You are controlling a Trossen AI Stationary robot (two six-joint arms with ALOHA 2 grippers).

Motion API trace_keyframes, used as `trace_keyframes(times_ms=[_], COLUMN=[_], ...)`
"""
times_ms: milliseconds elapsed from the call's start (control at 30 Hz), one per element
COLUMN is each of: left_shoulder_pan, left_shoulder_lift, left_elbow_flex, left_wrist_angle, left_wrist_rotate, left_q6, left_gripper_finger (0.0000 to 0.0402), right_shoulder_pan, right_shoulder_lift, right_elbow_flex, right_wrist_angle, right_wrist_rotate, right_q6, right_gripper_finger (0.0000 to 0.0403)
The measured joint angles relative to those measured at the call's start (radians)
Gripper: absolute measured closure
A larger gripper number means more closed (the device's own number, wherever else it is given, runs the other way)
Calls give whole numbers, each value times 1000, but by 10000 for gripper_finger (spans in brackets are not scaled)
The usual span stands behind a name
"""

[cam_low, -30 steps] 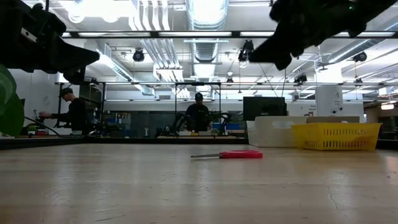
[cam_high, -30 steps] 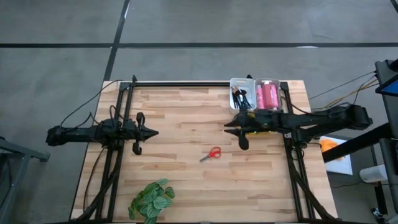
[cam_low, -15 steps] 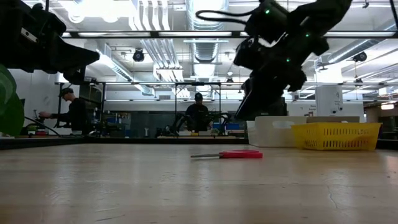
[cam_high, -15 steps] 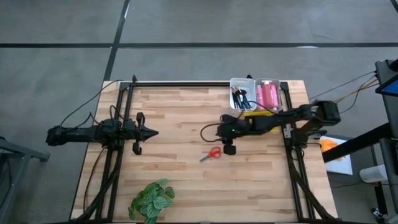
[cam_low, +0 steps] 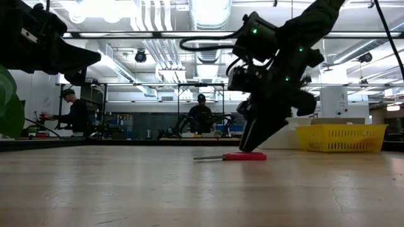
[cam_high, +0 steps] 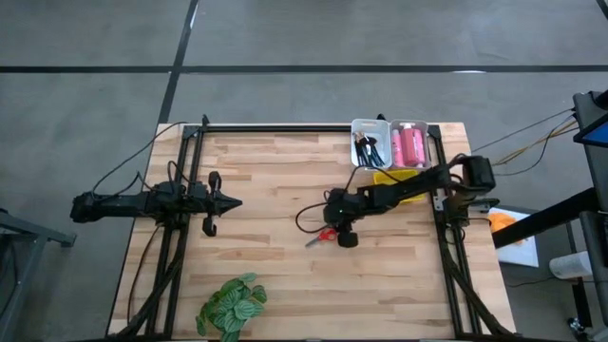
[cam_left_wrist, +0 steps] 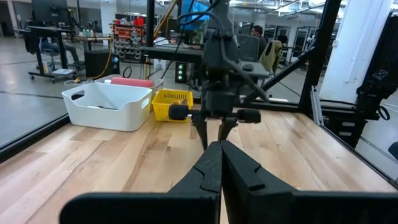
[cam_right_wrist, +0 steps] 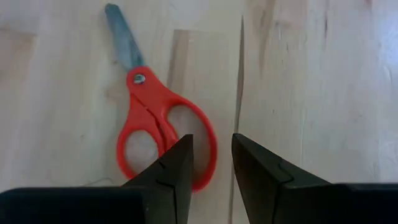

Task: Pick & Place Paint Supplies
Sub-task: Put the red scissors into the yellow bin

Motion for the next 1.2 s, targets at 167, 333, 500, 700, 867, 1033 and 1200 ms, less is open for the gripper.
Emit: trace_keyframes(times_ms=[167, 333, 500, 700, 867, 1033, 1200], left_shoulder_pan=[0, 0, 0, 0, 0, 0, 0], left_shoulder_lift=[5, 7, 6, 6, 6, 6, 6], left_elbow_flex=[0, 0, 0, 0, 0, 0, 0], left_wrist_angle=[0, 0, 0, 0, 0, 0, 0], left_wrist_rotate=[0, 0, 0, 0, 0, 0, 0], left_q6=[0, 0, 0, 0, 0, 0, 0], left_gripper_finger=[399, 399, 399, 399, 399, 399, 399], right_shoulder_pan=[0, 0, 0, 0, 0, 0, 0], right_shoulder_lift=[33, 47, 52, 51, 51, 53, 47], right_elbow_flex=[10, 11, 12, 12, 10, 10, 9], right_wrist_angle=[0, -3, -13, -16, -18, -19, -18], right_wrist_rotate=[31, 33, 34, 34, 36, 52, 52], right_q6=[33, 32, 28, 28, 38, 70, 78], right_gripper_finger=[296, 296, 296, 342, 386, 391, 393])
